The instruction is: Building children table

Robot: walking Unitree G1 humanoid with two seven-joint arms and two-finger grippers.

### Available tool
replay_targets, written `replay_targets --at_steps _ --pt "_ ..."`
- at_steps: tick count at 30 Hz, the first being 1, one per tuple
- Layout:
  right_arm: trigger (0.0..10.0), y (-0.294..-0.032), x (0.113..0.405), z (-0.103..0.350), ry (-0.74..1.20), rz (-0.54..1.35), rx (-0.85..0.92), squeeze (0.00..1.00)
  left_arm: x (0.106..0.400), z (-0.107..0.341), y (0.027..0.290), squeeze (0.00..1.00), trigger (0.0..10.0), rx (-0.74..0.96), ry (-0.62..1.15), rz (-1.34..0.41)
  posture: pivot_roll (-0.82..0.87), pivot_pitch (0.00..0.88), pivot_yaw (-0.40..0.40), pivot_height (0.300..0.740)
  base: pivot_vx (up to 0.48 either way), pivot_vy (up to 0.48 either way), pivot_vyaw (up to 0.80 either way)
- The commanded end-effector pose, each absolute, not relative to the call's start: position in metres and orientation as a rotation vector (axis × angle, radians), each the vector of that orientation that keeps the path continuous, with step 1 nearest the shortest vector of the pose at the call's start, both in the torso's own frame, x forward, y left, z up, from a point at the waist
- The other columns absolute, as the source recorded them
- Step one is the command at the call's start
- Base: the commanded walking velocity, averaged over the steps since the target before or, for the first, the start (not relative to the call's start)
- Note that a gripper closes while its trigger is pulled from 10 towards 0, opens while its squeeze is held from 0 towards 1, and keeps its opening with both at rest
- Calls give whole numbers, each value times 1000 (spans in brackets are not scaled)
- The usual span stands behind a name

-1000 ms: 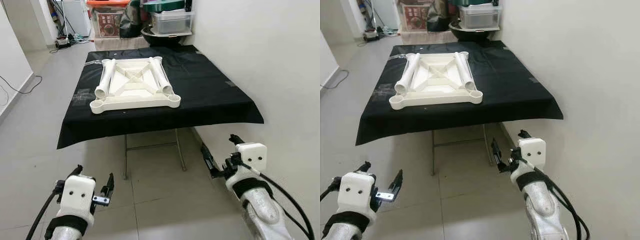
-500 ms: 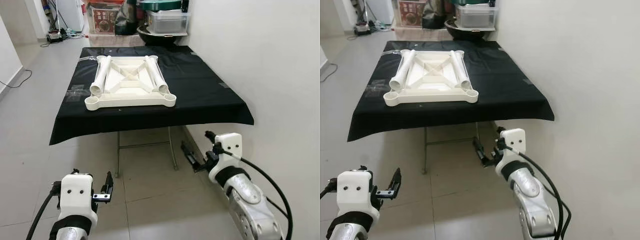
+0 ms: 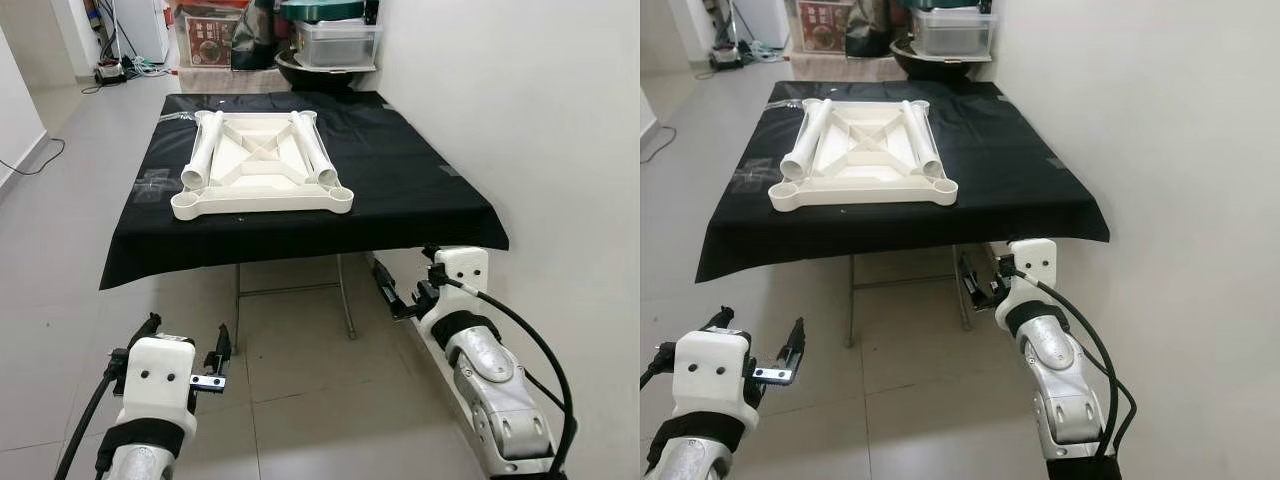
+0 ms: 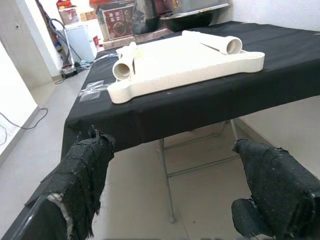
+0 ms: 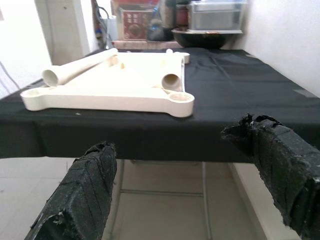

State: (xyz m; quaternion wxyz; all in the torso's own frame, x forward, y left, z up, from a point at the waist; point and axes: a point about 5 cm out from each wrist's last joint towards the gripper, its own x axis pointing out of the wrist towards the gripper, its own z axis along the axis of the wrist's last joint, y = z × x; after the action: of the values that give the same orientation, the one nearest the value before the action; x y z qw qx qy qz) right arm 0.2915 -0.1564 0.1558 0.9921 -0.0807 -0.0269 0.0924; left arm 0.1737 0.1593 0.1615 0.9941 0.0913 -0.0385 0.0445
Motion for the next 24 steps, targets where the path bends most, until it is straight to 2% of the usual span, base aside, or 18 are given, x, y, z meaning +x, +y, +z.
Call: replay_targets --at_steps 1,5,13,19,24 --pt "10000 -162 293 151 -33 133 -162 0 176 159 158 0 10000 188 -75 57 64 0 -49 740 0 0 0" --pt "10000 -172 293 148 -1 33 -196 0 181 157 152 0 10000 183 -84 18 12 0 -11 740 0 0 0" --pt "10000 -183 286 151 -21 -54 -205 0 191 154 142 0 10000 204 -106 -52 -32 0 29 740 0 0 0" --pt "10000 -196 288 158 -47 -147 -216 0 198 152 145 0 10000 207 -121 -56 -42 0 32 740 0 0 0" --pt "10000 -197 289 158 -34 -148 -207 0 200 156 141 0 10000 194 -140 -62 -33 0 25 740 0 0 0"
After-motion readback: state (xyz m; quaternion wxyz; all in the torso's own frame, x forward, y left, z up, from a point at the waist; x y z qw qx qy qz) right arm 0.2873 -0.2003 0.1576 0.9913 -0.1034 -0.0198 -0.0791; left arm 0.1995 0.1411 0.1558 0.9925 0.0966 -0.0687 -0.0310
